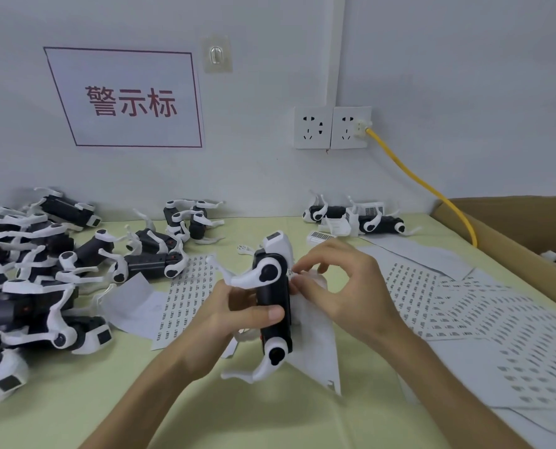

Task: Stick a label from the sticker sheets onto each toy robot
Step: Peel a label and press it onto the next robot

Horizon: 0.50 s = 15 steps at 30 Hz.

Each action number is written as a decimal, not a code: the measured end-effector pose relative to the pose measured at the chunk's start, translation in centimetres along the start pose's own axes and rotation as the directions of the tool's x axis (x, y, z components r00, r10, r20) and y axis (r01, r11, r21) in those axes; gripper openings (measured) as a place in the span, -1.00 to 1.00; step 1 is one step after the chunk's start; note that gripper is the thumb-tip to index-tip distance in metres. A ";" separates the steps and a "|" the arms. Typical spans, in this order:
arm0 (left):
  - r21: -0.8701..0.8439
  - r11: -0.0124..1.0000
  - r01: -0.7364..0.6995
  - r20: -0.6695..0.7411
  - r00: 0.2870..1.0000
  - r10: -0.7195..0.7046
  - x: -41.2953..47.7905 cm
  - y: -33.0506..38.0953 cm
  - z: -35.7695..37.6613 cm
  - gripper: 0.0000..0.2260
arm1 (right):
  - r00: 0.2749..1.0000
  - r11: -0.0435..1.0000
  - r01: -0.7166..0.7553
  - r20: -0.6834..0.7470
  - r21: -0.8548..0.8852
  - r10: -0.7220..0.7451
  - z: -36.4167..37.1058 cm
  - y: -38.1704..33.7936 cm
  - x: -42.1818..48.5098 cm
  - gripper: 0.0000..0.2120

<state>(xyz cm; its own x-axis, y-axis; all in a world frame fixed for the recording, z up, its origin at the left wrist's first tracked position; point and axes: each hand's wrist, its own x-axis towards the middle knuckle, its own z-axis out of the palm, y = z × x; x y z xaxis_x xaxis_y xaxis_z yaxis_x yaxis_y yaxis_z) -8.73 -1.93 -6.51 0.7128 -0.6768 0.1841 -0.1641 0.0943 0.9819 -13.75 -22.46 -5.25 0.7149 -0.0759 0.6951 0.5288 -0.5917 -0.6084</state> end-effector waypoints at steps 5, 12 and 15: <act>0.023 1.000 -0.017 0.051 0.999 0.016 -0.1 0.3 0.1 -0.69 | 0.995 0.996 -0.094 -0.014 -0.006 0.094 0.0 0.4 -0.1 -0.83; 0.026 0.999 -0.019 0.040 0.999 0.018 0.0 0.1 0.1 -0.69 | 0.986 0.988 -0.151 -0.067 -0.013 0.150 0.3 0.5 0.0 -0.85; 0.036 0.999 0.001 0.020 1.000 -0.002 0.1 0.1 0.0 -0.72 | 0.970 0.986 -0.167 -0.173 0.019 0.168 0.4 0.7 0.1 -0.90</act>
<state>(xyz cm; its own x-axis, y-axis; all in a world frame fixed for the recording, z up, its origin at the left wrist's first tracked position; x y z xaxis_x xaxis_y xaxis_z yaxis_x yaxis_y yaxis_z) -8.68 -1.93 -6.41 0.6991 -0.6916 0.1813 -0.1874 0.0674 0.9800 -13.18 -22.55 -5.74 0.7036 -0.3120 0.6384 0.4104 -0.5550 -0.7236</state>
